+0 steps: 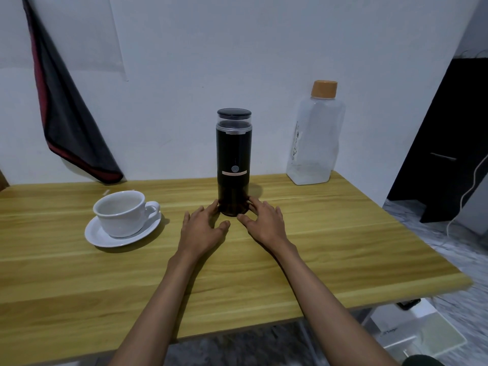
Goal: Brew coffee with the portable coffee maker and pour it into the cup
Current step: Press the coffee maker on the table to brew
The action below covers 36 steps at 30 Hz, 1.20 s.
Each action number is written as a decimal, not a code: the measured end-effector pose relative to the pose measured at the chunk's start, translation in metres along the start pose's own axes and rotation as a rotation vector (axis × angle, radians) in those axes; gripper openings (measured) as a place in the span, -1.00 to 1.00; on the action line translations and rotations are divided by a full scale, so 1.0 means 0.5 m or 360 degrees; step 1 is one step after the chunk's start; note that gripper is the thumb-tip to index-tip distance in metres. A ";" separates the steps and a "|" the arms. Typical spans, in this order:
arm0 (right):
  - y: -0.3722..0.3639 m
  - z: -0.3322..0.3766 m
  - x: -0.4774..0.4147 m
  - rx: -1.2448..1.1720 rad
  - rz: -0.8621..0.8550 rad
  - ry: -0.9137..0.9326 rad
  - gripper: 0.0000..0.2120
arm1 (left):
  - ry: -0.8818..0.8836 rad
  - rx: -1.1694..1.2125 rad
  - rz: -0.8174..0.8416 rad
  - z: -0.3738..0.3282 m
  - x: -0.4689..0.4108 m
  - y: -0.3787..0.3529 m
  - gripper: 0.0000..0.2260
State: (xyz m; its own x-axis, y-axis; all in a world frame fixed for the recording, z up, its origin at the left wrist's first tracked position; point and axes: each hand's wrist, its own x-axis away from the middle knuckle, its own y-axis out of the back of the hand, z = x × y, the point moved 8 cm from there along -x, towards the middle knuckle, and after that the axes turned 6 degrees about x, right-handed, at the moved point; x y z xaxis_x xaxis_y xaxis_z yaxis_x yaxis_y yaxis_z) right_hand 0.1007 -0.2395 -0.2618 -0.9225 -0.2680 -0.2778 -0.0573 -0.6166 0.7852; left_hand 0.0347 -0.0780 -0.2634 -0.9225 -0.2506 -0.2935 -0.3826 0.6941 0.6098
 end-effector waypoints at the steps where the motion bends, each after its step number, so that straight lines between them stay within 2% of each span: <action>1: 0.000 0.000 0.000 0.0000 0.0000 0.0001 -0.47 | 0.0004 0.0005 -0.0006 0.001 0.000 0.000 -0.38; 30: 0.008 0.003 -0.002 0.0002 -0.0027 0.0012 -0.44 | -0.0004 -0.0089 0.0029 0.001 -0.001 -0.003 -0.38; 36: 0.003 0.002 -0.006 0.0038 0.0023 0.0038 -0.49 | -0.0013 -0.0127 0.0043 0.004 -0.004 -0.005 -0.39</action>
State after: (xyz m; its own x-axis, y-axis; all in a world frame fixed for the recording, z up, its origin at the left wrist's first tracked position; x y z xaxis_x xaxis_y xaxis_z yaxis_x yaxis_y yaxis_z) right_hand 0.1030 -0.2391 -0.2592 -0.9139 -0.2948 -0.2791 -0.0531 -0.5948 0.8021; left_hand 0.0376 -0.0780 -0.2659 -0.9323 -0.2269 -0.2817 -0.3606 0.6445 0.6742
